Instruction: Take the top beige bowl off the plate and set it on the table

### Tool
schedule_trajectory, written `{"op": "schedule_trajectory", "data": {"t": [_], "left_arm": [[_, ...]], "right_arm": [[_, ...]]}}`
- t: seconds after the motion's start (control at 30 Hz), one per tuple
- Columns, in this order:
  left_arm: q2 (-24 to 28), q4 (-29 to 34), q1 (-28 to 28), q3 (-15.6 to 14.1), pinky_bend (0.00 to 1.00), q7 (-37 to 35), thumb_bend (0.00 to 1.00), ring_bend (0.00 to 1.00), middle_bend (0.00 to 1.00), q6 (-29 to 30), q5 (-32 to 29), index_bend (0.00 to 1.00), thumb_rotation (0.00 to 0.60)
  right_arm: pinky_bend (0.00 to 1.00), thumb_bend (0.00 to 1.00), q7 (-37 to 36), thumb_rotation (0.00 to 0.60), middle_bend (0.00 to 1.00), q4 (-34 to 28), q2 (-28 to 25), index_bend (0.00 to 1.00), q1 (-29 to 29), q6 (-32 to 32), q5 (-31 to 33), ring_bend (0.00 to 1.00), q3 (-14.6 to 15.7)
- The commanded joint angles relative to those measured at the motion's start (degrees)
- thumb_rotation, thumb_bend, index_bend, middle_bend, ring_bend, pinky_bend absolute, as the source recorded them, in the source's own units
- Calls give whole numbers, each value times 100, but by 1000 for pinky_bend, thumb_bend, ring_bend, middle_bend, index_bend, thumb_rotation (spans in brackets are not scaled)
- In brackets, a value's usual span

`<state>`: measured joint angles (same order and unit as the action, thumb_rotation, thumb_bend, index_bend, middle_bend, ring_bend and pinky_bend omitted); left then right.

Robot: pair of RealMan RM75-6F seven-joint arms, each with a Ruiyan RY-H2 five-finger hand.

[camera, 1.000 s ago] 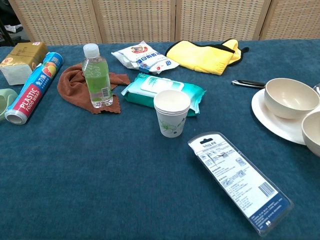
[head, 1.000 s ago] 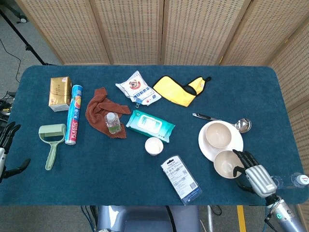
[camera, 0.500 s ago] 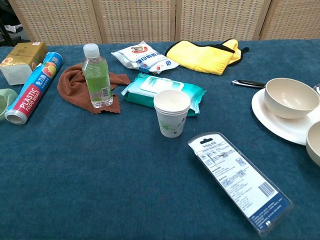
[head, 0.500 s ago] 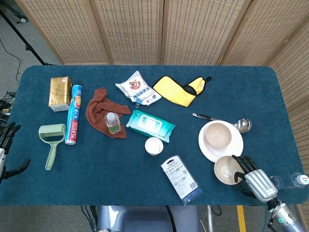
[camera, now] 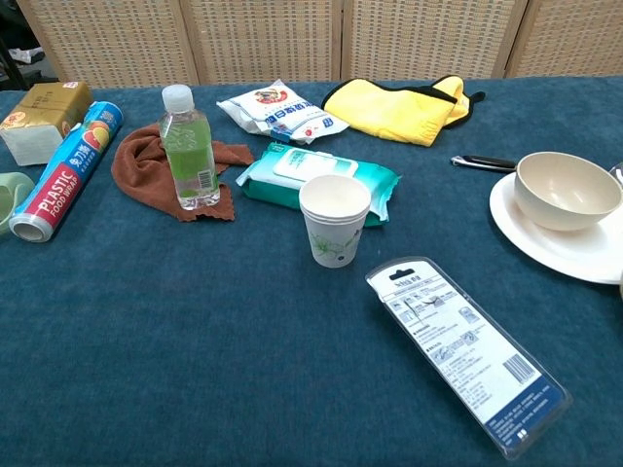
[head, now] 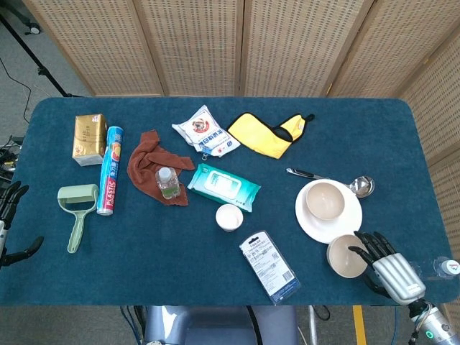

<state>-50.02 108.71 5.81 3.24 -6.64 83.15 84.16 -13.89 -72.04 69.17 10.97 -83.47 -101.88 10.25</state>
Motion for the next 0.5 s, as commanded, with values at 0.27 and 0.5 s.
{"op": "schedule_trajectory", "data": {"t": [0.27,0.5], "left_arm": [[15,11,-46,-28,0,-41,271,0,0,72,74,0,600],[-62,-55,-225,-129,0,88,272,0,0,358,269,0,600]], "right_arm": [[0,194,167,600,0,-1335,-949,135,12,-542,165,0,-425],[0,0,1023,600,0,-2351,-1122,0,-191,-737,653,0,-764]]}}
